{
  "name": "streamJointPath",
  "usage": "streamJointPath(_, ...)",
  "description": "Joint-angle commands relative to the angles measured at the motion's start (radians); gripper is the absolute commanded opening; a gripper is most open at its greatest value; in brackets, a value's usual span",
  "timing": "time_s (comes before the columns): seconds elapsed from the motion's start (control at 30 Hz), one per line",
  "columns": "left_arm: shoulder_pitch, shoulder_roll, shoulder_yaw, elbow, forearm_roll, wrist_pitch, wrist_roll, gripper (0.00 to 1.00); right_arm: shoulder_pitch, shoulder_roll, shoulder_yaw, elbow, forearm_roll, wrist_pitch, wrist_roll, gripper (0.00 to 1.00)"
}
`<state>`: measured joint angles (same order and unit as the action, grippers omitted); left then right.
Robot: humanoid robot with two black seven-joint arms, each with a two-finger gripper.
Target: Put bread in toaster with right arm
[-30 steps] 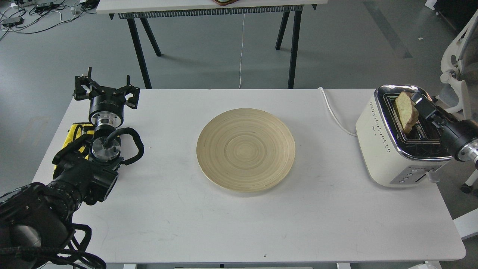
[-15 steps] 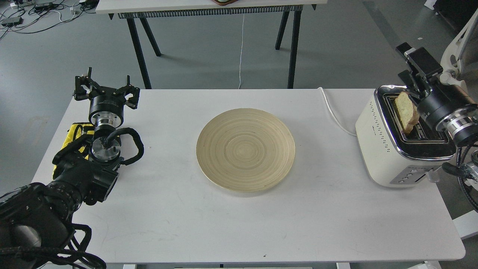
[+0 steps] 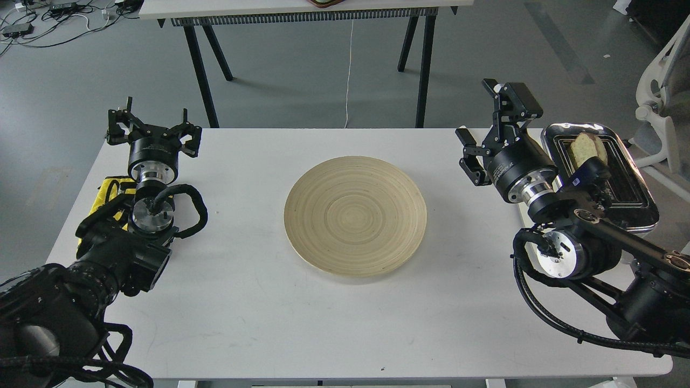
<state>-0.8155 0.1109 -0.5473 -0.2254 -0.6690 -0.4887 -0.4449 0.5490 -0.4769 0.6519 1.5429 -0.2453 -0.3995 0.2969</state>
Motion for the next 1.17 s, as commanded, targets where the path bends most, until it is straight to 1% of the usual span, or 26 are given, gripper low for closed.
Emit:
streamJointPath(0.0, -0.001, 0.001, 0.0, 0.0, 0.0, 0.0, 0.0, 1.0, -0.047, 0.101, 0.073, -0.039, 0.017, 0.013, -0.002, 0.98)
streamJointPath(0.07, 0.001, 0.001, 0.0, 0.0, 0.0, 0.0, 0.0, 1.0, -0.058, 0.139, 0.101, -0.073, 0.017, 0.019, -0.004, 0.98)
streamJointPath(0.17, -0.001, 0.001, 0.0, 0.0, 0.0, 0.0, 0.0, 1.0, -0.046, 0.188, 0.117, -0.193, 0.017, 0.045, -0.002, 0.98)
streamJointPath(0.2, 0.001, 0.001, 0.001, 0.0, -0.001, 0.0, 0.0, 1.0, -0.041, 0.207, 0.118, -0.243, 0.017, 0.095, -0.002, 0.98)
streamJointPath(0.33, 0.001, 0.001, 0.0, 0.0, 0.0, 0.0, 0.0, 1.0, -0.023, 0.224, 0.153, -0.446, 0.017, 0.486, -0.001, 0.98)
streamJointPath(0.4, -0.001, 0.001, 0.001, 0.0, -0.001, 0.0, 0.0, 1.0, -0.02, 0.231, 0.187, -0.53, 0.015, 0.62, -0.001, 0.98)
streamJointPath(0.5, -0.001, 0.001, 0.0, 0.0, 0.0, 0.0, 0.0, 1.0, -0.006, 0.245, 0.202, -0.589, 0.017, 0.727, 0.007, 0.98)
streamJointPath(0.67, -0.001, 0.001, 0.001, 0.0, 0.0, 0.0, 0.0, 1.0, 0.006, 0.245, 0.23, -0.624, 0.015, 0.87, 0.021, 0.98)
streamJointPath(0.7, -0.001, 0.001, 0.0, 0.0, -0.001, 0.0, 0.0, 1.0, 0.006, 0.247, 0.236, -0.633, 0.015, 0.888, 0.028, 0.98)
streamJointPath(0.9, -0.001, 0.001, 0.0, 0.0, 0.0, 0.0, 0.0, 1.0, 0.009, 0.256, 0.262, -0.664, 0.017, 0.888, 0.09, 0.98)
streamJointPath(1.13, -0.001, 0.001, 0.0, 0.001, 0.0, 0.0, 0.0, 1.0, 0.009, 0.264, 0.295, -0.713, 0.017, 0.888, 0.096, 0.98)
